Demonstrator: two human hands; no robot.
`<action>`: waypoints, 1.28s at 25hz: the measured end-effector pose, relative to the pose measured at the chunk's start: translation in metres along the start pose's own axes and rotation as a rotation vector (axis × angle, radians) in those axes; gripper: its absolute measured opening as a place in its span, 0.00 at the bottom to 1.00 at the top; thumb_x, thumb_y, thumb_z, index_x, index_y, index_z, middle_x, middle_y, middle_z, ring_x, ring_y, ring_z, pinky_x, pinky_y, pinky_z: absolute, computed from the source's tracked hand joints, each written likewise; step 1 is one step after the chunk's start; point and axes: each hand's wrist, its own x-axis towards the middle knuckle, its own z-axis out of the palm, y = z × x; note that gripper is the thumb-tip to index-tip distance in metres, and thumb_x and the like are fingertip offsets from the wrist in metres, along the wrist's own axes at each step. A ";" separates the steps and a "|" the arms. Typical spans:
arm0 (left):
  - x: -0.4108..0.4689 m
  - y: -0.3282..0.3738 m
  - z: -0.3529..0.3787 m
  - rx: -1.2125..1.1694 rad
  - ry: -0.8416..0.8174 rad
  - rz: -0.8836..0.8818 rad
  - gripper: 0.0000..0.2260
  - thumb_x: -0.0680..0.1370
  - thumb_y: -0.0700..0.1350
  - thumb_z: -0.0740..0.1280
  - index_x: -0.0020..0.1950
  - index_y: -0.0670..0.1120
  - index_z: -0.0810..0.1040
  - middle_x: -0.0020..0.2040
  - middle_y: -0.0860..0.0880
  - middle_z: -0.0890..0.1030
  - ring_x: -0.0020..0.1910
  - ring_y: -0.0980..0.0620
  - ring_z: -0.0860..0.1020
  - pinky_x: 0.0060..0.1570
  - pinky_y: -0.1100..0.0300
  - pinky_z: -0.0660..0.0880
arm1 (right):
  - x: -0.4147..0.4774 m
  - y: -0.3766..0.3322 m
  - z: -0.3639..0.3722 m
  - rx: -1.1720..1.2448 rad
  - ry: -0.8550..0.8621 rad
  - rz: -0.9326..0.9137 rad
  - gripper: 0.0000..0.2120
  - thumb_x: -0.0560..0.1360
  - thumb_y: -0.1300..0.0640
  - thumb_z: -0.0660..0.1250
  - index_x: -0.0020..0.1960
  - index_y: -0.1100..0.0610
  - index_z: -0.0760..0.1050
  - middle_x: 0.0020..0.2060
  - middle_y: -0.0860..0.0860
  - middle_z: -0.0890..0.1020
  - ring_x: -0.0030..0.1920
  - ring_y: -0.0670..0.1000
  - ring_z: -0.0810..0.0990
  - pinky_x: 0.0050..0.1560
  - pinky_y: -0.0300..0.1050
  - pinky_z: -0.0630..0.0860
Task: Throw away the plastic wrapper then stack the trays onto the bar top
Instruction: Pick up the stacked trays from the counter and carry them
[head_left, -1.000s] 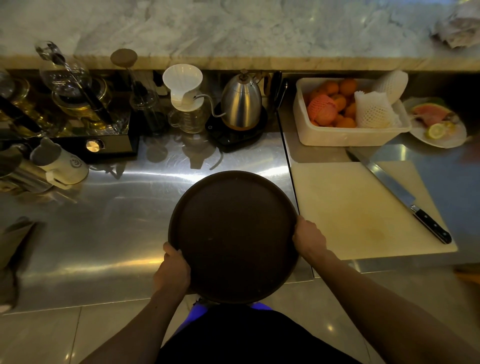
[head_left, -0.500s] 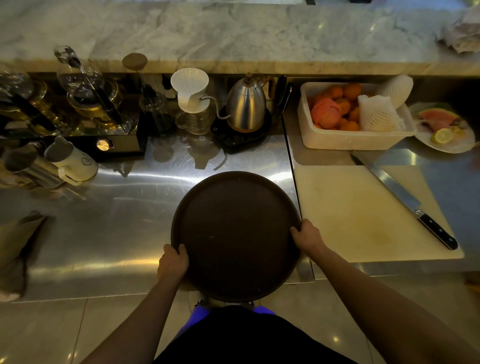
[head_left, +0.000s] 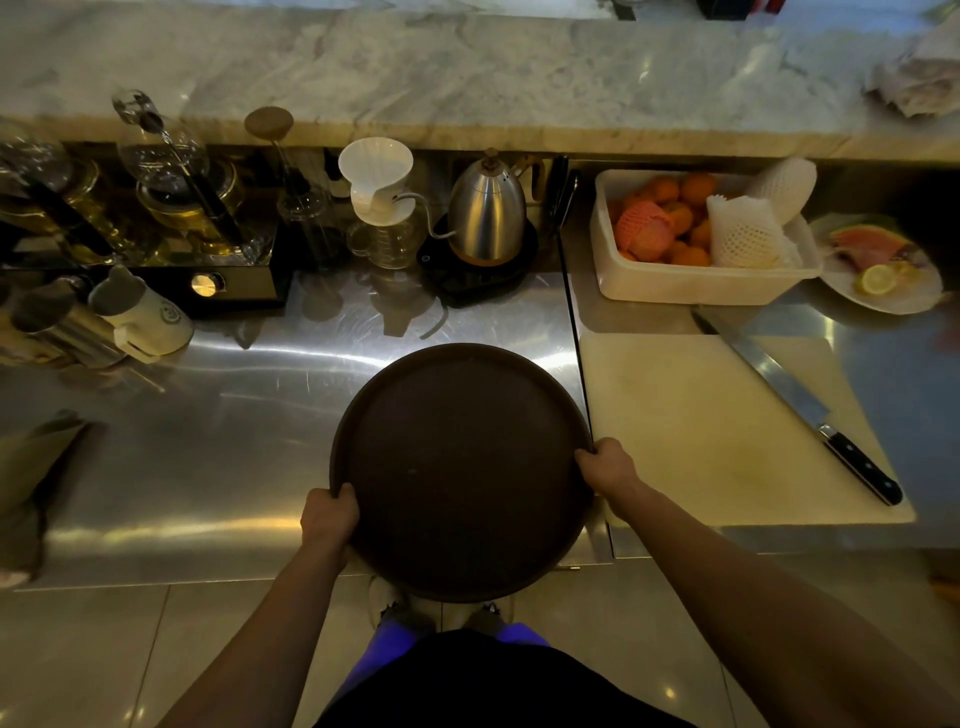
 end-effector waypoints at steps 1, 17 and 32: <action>-0.002 0.003 -0.001 -0.029 0.009 0.006 0.18 0.80 0.47 0.61 0.65 0.36 0.71 0.60 0.36 0.76 0.58 0.35 0.76 0.57 0.41 0.76 | -0.001 -0.001 -0.001 0.015 -0.001 -0.006 0.14 0.77 0.55 0.60 0.55 0.65 0.73 0.49 0.62 0.78 0.51 0.62 0.79 0.49 0.53 0.76; -0.036 0.039 -0.016 -0.298 0.124 0.182 0.12 0.81 0.48 0.60 0.49 0.39 0.74 0.47 0.39 0.77 0.48 0.41 0.76 0.46 0.49 0.73 | -0.017 -0.023 -0.018 0.261 0.080 -0.111 0.12 0.77 0.55 0.61 0.37 0.59 0.68 0.31 0.54 0.71 0.35 0.54 0.72 0.36 0.46 0.66; -0.079 0.057 -0.064 -0.471 0.135 0.266 0.16 0.80 0.50 0.62 0.61 0.40 0.74 0.54 0.41 0.78 0.54 0.43 0.77 0.56 0.44 0.76 | -0.074 -0.053 -0.032 0.541 0.142 -0.194 0.09 0.78 0.54 0.62 0.43 0.58 0.69 0.38 0.55 0.74 0.38 0.51 0.72 0.36 0.45 0.68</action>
